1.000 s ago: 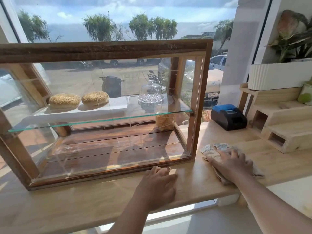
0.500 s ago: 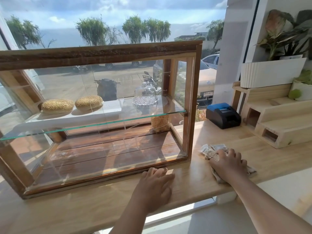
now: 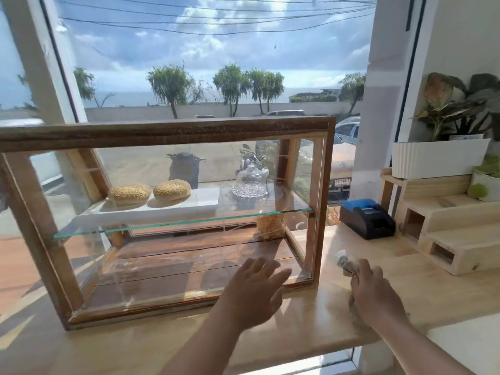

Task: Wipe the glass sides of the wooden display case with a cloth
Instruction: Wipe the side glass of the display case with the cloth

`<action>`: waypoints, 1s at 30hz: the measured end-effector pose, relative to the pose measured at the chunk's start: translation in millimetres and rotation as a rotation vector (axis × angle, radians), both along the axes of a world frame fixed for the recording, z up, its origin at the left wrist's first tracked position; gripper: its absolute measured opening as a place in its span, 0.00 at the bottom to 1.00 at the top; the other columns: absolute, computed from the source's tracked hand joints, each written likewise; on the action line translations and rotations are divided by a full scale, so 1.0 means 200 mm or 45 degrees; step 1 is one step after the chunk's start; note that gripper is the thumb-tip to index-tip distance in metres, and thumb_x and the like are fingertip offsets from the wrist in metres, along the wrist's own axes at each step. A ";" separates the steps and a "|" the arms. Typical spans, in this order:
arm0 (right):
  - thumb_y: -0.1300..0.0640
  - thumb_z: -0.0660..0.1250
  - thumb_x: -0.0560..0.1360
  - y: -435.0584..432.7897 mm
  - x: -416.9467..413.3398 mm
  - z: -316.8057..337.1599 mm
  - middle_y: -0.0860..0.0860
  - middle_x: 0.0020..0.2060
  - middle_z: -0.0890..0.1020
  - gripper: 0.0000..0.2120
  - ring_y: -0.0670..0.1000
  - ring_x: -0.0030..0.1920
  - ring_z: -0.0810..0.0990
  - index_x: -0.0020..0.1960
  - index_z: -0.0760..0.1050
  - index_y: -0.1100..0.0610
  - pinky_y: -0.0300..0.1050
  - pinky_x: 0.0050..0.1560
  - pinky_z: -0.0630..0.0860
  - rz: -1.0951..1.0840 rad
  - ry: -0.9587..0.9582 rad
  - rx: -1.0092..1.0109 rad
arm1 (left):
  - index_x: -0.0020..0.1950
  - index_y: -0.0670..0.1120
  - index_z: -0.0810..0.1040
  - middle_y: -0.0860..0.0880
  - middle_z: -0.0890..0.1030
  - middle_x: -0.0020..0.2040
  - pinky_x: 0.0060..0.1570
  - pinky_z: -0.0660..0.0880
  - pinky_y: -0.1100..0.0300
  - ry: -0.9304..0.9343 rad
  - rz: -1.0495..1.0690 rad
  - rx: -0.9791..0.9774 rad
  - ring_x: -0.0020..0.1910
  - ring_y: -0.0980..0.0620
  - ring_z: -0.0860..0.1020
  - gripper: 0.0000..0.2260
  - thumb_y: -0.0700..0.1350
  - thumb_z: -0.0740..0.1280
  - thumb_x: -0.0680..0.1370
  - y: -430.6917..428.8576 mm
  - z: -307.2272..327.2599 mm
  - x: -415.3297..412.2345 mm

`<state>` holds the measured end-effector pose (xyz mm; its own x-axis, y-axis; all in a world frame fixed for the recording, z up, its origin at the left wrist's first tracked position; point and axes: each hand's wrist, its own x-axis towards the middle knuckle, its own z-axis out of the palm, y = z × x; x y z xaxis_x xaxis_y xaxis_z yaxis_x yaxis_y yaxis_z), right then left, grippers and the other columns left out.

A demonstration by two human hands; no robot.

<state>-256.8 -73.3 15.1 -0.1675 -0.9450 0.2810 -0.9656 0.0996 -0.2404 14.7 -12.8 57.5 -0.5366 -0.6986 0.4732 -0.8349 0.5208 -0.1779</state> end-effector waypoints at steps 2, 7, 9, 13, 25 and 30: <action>0.49 0.55 0.83 -0.02 0.04 0.10 0.51 0.51 0.69 0.17 0.48 0.42 0.75 0.68 0.52 0.45 0.42 0.37 0.77 0.044 -0.035 -0.096 | 0.61 0.49 0.77 0.49 0.78 0.55 0.53 0.75 0.50 0.032 -0.023 -0.228 0.56 0.46 0.74 0.16 0.50 0.63 0.75 -0.02 0.20 0.05; 0.48 0.55 0.83 -0.02 0.17 0.53 0.58 0.55 0.71 0.22 0.52 0.41 0.76 0.76 0.61 0.43 0.48 0.34 0.78 0.284 -0.485 -0.655 | 0.60 0.44 0.79 0.44 0.79 0.57 0.55 0.70 0.48 0.010 0.059 -0.785 0.56 0.41 0.74 0.15 0.45 0.65 0.74 -0.05 0.72 0.19; 0.51 0.59 0.83 0.02 0.24 0.73 0.60 0.56 0.70 0.21 0.51 0.46 0.73 0.75 0.66 0.46 0.49 0.40 0.79 0.309 -0.596 -0.924 | 0.60 0.43 0.79 0.43 0.79 0.58 0.54 0.69 0.47 0.037 0.138 -0.938 0.56 0.40 0.73 0.15 0.45 0.65 0.74 -0.06 0.90 0.25; 0.53 0.65 0.81 0.02 0.39 0.99 0.60 0.57 0.70 0.21 0.52 0.45 0.75 0.74 0.69 0.50 0.49 0.43 0.80 0.406 -0.547 -1.133 | 0.61 0.43 0.74 0.42 0.76 0.59 0.53 0.68 0.46 0.030 0.320 -0.922 0.57 0.40 0.71 0.19 0.53 0.62 0.75 -0.06 1.19 0.39; 0.43 0.59 0.81 -0.15 0.58 0.94 0.59 0.58 0.71 0.18 0.60 0.52 0.79 0.64 0.71 0.52 0.56 0.41 0.83 0.335 -0.456 -1.128 | 0.69 0.61 0.67 0.57 0.82 0.58 0.41 0.75 0.56 -0.131 0.412 -0.583 0.50 0.47 0.82 0.37 0.77 0.45 0.67 -0.15 1.36 0.67; 0.45 0.62 0.80 -0.19 0.65 0.94 0.59 0.58 0.70 0.17 0.59 0.50 0.79 0.67 0.68 0.49 0.52 0.37 0.82 0.245 -0.578 -1.207 | 0.65 0.60 0.71 0.54 0.83 0.52 0.39 0.72 0.57 -0.073 0.432 -0.575 0.45 0.45 0.81 0.38 0.77 0.44 0.64 -0.15 1.37 0.66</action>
